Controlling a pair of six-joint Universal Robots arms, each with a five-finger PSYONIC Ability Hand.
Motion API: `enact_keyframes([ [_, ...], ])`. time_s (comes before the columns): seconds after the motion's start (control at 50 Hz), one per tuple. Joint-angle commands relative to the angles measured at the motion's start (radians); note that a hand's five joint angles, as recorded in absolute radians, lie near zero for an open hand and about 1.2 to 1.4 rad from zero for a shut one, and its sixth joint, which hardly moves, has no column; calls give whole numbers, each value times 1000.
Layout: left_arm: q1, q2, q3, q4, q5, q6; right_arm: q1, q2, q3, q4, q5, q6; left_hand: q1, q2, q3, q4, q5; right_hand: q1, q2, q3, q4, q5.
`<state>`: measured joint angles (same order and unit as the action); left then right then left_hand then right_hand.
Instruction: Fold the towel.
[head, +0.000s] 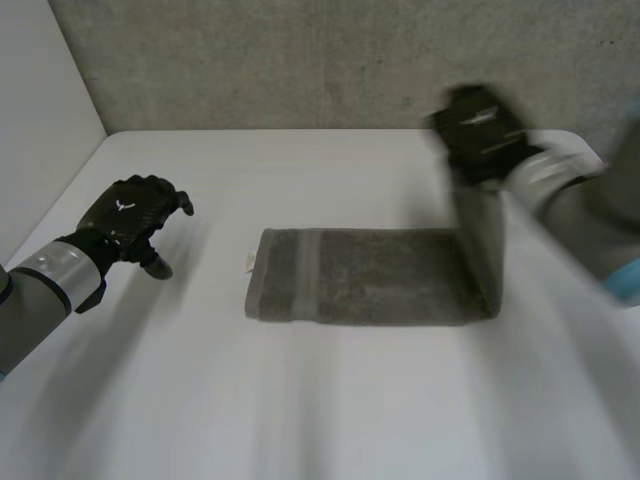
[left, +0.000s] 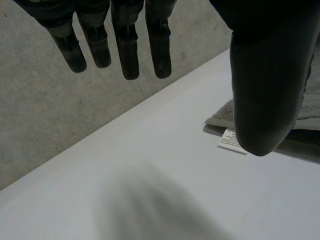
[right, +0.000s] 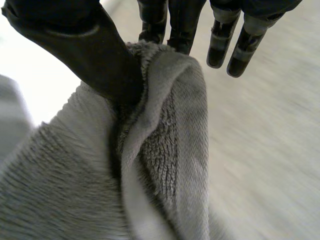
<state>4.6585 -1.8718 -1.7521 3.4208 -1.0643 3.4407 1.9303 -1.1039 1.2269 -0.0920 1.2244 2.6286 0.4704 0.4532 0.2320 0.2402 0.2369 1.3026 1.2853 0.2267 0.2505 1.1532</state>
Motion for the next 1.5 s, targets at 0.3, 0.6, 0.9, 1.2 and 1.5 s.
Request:
enact_keyframes([
  [0.3, -75, 2, 65, -2, -11, -60, 301, 126, 92, -69, 165, -73, -69, -52, -57, -66, -10, -1128, -1111, -52, -76, -1153],
  [0.6, -366, -81, 221, 3, -16, -313, -54, -131, 528, -90, 38, 87, -51, -34, -57, -66, 8, -1128, -1111, -52, -76, -1153],
  [0.9, -449, -218, 252, 55, -129, -310, -146, -16, 597, -275, -144, 53, -54, -37, -57, -66, 5, -798, -781, -52, -76, -823],
  [1.2, -409, -138, 217, 44, -197, -313, -209, 16, 577, -219, -123, 1, -72, -55, -57, -66, -13, 94, 111, -52, -76, 69],
  [1.5, -298, -35, 138, 46, -206, -314, -220, -268, 459, 15, -161, -75, -75, -58, -57, -66, -16, 94, 111, -52, -76, 69],
])
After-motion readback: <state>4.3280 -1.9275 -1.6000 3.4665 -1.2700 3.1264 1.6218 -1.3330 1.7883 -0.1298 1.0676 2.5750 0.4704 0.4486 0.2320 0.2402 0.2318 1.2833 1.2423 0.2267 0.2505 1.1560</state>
